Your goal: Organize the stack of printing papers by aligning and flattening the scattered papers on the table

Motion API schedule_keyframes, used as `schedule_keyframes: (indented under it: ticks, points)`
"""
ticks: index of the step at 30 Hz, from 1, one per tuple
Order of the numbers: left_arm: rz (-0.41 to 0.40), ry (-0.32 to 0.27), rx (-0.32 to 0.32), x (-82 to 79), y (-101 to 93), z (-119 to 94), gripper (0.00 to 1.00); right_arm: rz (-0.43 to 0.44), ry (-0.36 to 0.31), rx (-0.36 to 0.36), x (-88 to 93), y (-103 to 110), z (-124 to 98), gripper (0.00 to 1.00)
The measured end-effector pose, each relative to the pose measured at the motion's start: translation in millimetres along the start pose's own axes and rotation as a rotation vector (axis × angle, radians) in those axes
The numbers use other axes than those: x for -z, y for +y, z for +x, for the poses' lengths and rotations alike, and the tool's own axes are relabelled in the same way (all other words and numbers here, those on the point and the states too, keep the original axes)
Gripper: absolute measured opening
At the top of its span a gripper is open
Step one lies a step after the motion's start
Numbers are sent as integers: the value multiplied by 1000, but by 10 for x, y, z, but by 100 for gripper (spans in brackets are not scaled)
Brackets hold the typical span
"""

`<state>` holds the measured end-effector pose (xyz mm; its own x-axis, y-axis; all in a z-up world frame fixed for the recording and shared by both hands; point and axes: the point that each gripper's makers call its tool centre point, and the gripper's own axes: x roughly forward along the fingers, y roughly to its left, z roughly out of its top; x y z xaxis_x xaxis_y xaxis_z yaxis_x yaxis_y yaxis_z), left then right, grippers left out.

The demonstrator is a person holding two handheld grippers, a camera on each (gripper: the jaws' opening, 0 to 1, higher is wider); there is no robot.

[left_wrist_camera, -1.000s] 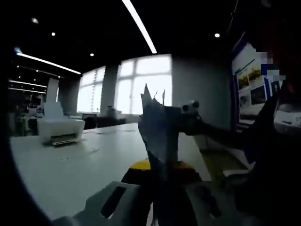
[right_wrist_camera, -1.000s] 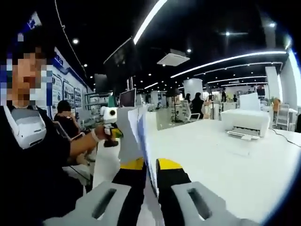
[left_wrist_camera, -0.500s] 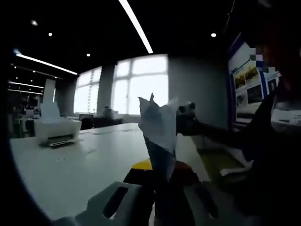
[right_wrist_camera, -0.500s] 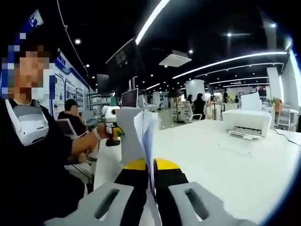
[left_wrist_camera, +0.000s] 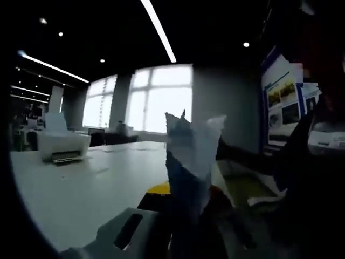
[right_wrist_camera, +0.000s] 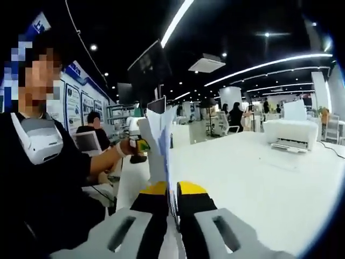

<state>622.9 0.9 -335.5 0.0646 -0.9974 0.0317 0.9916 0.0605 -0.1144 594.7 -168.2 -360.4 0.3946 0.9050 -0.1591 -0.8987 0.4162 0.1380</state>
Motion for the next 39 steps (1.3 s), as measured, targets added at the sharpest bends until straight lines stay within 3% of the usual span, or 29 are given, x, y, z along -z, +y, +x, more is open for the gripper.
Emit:
schedule_keyframes:
  ticks: [1, 2, 3, 10, 12, 13, 14, 15, 16, 18, 29, 34, 39]
  points:
    - [-13, 31, 20, 145, -13, 13, 16, 20, 50, -1, 180, 24, 29, 7]
    - [17, 35, 48, 197, -57, 26, 6, 18, 52, -4, 214, 33, 48, 0]
    - [41, -2, 38, 133, -72, 35, 6, -2, 41, -22, 206, 66, 44, 0]
    - [37, 10, 59, -73, -168, -20, 8, -20, 19, -24, -6, 149, -4, 0]
    - [24, 2, 43, -40, -121, -22, 20, -5, 18, -34, 48, 120, 5, 5]
    - [-32, 26, 21, 98, -60, -18, 21, 25, 51, -13, 184, 49, 7, 8]
    - [-35, 53, 56, 216, -103, -5, 10, 38, 85, -19, 286, 51, 8, 7]
    - [-10, 49, 90, 245, -156, -4, 6, 36, 87, -20, 310, 60, 26, 6]
    - [32, -6, 87, 167, -166, -4, 6, 22, 85, -18, 314, 84, 28, 7]
    - [28, 5, 80, 155, -169, -21, 6, 11, 86, -25, 218, 107, 18, 8]
    - [26, 14, 77, 136, -151, -47, 6, -46, 94, -2, 52, 72, -13, 11]
    - [34, 20, 85, 156, -175, -22, 6, -125, 208, 26, -36, 5, -68, 13]
    - [36, 20, 91, 161, -190, -10, 6, -212, 343, 40, -362, 41, -85, 14]
